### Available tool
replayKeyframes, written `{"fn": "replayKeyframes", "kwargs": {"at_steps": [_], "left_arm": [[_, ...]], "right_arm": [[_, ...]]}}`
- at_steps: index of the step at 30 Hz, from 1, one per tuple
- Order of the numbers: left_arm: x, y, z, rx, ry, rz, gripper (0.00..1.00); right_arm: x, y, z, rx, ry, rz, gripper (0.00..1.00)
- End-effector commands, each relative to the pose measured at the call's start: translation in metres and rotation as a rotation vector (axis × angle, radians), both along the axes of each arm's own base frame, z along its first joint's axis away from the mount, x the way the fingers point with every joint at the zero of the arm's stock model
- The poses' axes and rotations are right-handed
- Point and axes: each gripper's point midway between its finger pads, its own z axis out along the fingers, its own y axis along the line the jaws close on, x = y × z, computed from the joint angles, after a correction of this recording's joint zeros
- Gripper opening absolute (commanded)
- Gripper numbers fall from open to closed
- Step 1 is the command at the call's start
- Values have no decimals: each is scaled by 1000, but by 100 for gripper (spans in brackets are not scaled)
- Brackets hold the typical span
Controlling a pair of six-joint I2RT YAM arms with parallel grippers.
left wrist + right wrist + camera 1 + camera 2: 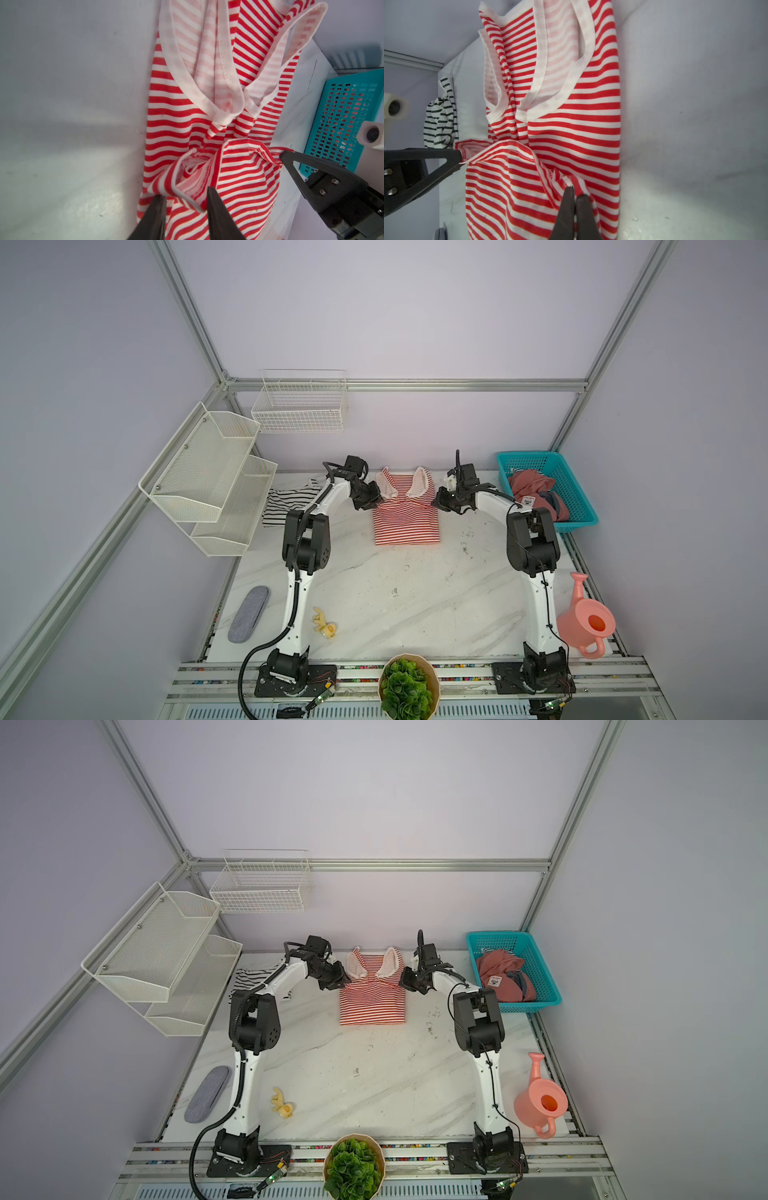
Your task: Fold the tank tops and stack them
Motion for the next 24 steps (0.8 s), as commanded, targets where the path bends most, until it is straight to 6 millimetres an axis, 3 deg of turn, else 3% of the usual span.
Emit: {"fn": "replayKeyframes", "kwargs": {"at_steps": [1, 3, 6, 10, 13, 16, 19, 24], "left_arm": [[28, -7, 58, -64, -154, 2, 39], [29, -5, 60, -65, -159, 5, 41], [31, -1, 63, -67, -168, 14, 46], [33, 6, 77, -67, -194, 26, 50], [25, 14, 89, -35, -214, 29, 53], [3, 24, 98, 16, -213, 28, 54], [-35, 29, 91, 78, -177, 5, 54], [-101, 19, 46, 140, -47, -71, 53]], "right_arm": [[7, -1, 7, 40, -31, -11, 4], [9, -3, 7, 49, -32, -19, 20], [10, -5, 8, 58, -32, -27, 26], [13, -15, 15, 64, -45, -58, 43], [11, -24, 27, 66, -70, -80, 47], [3, -32, 36, 51, -81, -94, 50], [-17, -31, 39, 63, -72, -81, 51], [-61, -29, 30, 52, -30, -60, 50]]}}
